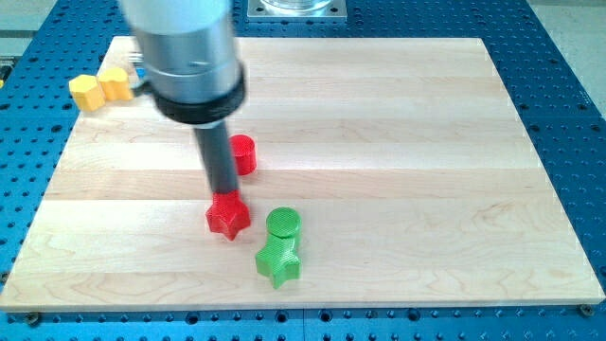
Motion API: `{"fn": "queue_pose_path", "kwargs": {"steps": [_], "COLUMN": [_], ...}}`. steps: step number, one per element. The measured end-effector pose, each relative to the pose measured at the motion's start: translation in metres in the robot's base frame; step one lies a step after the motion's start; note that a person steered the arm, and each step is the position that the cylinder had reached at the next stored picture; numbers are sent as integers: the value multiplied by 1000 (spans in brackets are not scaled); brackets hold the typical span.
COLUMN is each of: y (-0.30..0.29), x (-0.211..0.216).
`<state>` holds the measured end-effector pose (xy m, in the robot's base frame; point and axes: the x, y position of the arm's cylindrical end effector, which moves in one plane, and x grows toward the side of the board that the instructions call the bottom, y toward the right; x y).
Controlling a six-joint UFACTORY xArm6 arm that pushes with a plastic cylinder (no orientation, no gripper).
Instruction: Place the red circle above the red star
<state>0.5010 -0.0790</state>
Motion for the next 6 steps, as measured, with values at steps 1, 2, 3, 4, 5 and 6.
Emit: {"fn": "queue_pose_path", "kwargs": {"steps": [1, 2, 3, 4, 5, 6], "y": [-32, 24, -28, -63, -32, 1], "x": [6, 53, 41, -2, -71, -93]}}
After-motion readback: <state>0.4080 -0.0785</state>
